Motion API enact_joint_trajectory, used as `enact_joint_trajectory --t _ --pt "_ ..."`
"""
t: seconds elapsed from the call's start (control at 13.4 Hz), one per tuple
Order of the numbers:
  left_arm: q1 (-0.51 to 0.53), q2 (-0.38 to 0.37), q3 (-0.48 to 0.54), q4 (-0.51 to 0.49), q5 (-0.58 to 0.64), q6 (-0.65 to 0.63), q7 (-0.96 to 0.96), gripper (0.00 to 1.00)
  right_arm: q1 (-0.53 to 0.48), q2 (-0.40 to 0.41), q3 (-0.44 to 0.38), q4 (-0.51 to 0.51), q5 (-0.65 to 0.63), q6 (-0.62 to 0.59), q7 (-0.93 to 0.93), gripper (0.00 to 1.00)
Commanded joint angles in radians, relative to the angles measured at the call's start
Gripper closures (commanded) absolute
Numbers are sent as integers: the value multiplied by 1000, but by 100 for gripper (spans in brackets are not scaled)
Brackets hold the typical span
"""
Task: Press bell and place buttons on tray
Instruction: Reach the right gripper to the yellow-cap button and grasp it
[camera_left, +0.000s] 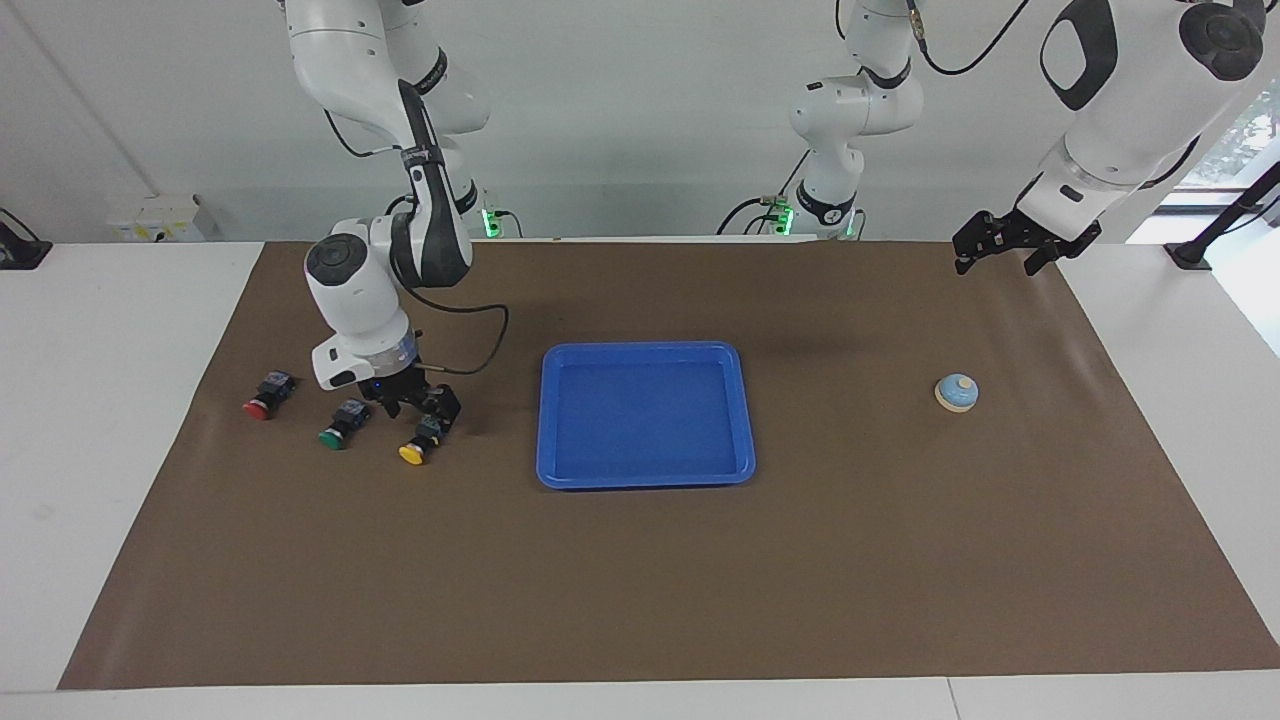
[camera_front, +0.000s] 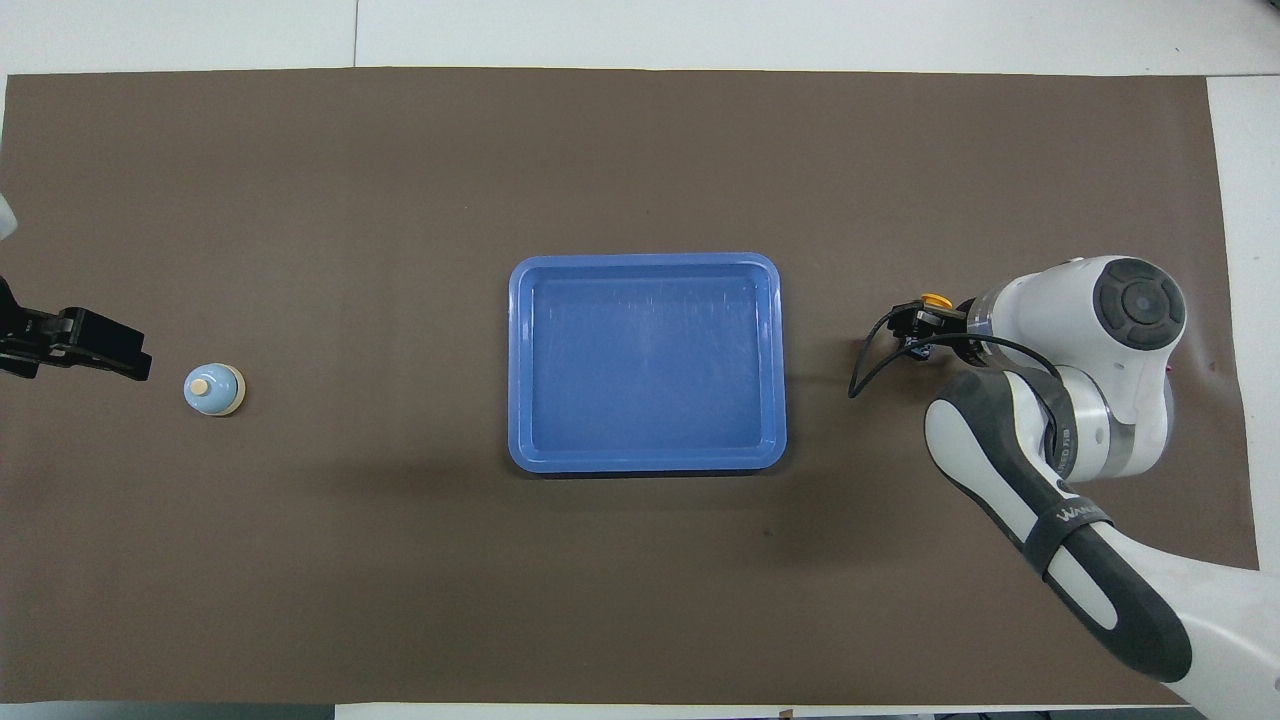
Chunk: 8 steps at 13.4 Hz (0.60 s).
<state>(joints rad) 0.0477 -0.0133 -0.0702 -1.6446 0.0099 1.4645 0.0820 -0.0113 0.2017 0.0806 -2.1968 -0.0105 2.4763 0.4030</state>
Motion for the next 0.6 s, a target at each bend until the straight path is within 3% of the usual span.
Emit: enact_joint_trajectory --t 0.0,0.15,0.22,0.3,0.45,0.52 --pt "3 -8 0 3 5 -9 -2 0 -12 50 8 37 -48 23 43 0" --pt "3 -8 -2 3 5 -10 -2 0 -6 57 8 38 -49 24 54 2" --pt "3 -8 0 3 5 -10 -2 0 -6 61 8 38 -49 26 59 11" --pt "3 -8 -2 3 5 -9 -2 0 -3 62 8 38 -49 27 69 32" --pt "3 -8 -2 3 5 -10 -2 0 2 62 8 38 -49 23 73 99" --pt "3 -8 0 3 5 -10 -2 0 4 61 8 40 -49 16 74 100"
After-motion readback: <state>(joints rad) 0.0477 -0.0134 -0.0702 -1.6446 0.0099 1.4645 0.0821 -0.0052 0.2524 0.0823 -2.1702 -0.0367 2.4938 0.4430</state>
